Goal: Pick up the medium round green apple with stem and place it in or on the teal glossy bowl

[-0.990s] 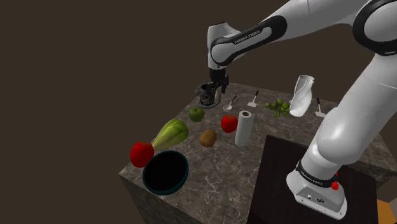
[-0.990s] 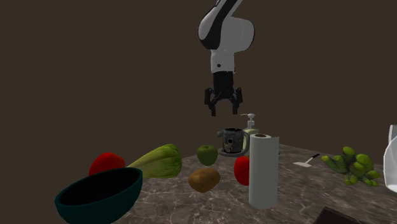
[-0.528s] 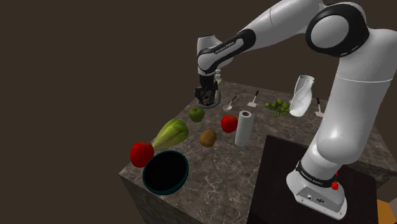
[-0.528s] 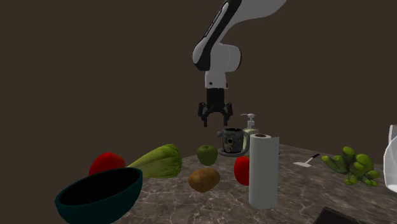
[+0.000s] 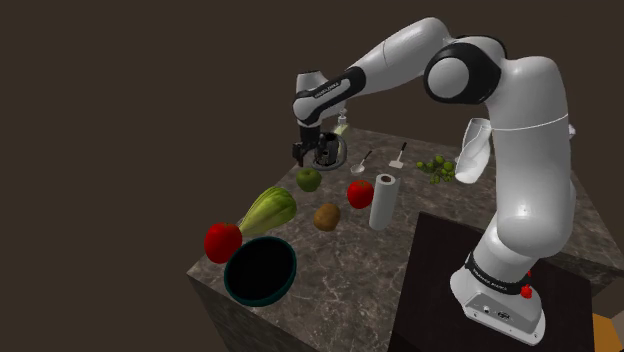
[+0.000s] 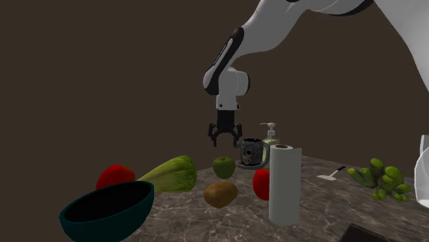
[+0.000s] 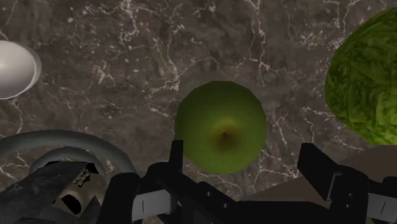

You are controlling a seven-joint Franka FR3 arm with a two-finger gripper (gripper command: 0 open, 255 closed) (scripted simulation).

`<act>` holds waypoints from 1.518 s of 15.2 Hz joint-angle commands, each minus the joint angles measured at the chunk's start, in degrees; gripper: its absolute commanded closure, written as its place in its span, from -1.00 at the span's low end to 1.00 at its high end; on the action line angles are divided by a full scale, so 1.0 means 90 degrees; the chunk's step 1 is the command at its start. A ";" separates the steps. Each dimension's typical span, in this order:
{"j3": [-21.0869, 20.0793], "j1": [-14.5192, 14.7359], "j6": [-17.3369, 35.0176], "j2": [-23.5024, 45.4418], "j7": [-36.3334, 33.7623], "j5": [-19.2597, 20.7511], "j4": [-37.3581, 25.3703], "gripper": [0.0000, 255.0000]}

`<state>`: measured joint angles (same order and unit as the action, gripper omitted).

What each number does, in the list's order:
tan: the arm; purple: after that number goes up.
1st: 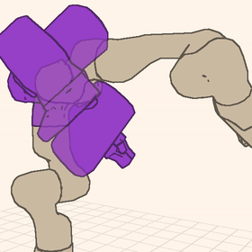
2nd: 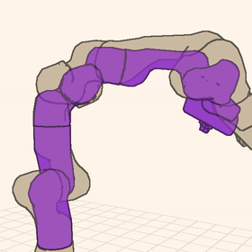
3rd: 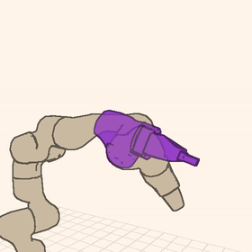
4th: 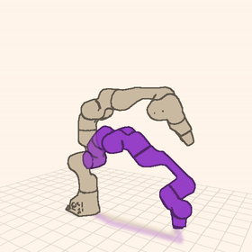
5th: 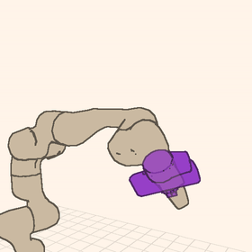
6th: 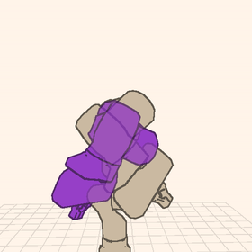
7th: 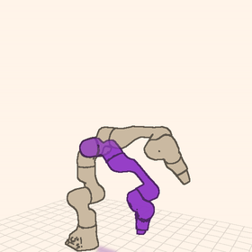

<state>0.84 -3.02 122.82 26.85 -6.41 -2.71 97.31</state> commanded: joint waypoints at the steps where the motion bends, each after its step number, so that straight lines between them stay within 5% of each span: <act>1: -0.0002 -0.0019 0.0115 0.0185 0.0013 -0.0026 -0.0078 -1.00; 15: -0.0011 -0.0013 0.0484 0.0427 0.0021 -0.0038 0.0050 -1.00; 16: -0.0011 -0.0013 0.0484 0.0427 0.0021 -0.0038 0.0050 1.00; 23: -0.0011 -0.0013 0.0484 0.0427 0.0021 -0.0038 0.0050 1.00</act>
<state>0.75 -3.14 127.17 30.68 -6.23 -3.05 97.76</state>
